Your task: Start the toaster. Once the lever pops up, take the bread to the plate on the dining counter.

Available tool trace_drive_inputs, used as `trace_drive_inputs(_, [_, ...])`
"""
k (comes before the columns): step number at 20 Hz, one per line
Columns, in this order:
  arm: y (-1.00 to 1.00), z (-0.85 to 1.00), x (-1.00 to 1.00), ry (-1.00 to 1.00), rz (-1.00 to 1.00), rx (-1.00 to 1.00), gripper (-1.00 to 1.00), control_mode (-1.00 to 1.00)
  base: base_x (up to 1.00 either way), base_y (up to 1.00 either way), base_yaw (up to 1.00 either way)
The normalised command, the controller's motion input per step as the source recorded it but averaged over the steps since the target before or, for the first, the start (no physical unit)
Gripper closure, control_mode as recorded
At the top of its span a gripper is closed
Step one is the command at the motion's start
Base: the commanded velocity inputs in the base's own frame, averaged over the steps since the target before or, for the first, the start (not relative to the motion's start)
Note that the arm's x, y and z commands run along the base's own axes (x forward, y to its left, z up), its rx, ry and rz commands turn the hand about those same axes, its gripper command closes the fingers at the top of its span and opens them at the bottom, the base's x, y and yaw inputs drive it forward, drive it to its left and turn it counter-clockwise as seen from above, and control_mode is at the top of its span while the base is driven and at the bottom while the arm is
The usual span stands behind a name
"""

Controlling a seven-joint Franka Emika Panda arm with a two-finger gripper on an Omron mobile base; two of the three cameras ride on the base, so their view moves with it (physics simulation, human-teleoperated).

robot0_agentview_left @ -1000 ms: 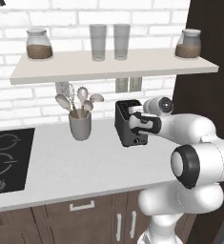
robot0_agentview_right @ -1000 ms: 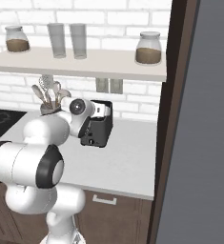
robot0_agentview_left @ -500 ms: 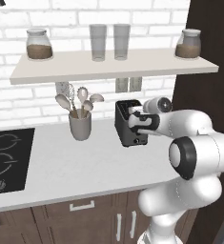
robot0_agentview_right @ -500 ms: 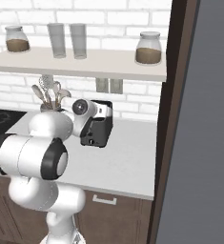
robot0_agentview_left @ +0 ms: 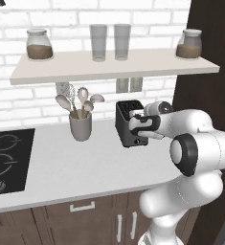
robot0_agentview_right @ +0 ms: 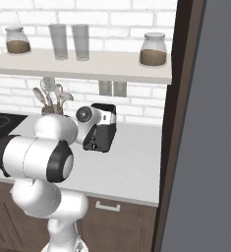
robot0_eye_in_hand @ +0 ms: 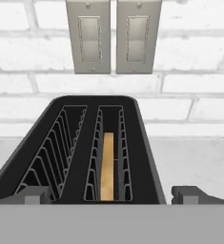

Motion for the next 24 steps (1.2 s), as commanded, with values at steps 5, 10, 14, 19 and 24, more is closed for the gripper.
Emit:
trace_drive_inputs(5, [0.06, 0.0, 0.02, 0.0, 0.0, 0.0, -1.0, -1.0, 0.0, 0.0, 0.0])
trace_drive_inputs(10, [0.12, 0.0, 0.08, 0.0, 0.0, 0.0, -1.0, -1.0, 0.0, 0.0, 0.0])
trace_drive_inputs(14, [0.0, 0.0, 0.0, 0.0, 0.0, 0.0, -1.0, -1.0, 0.0, 0.0, 0.0])
trace_drive_inputs(19, [0.0, 0.0, 0.0, 0.0, 0.0, 0.0, -1.0, -1.0, 0.0, 0.0, 0.0])
trace_drive_inputs(24, [-0.01, -0.04, 0.0, 0.0, 0.0, 0.0, -1.0, -1.0, 0.0, 0.0, 0.0])
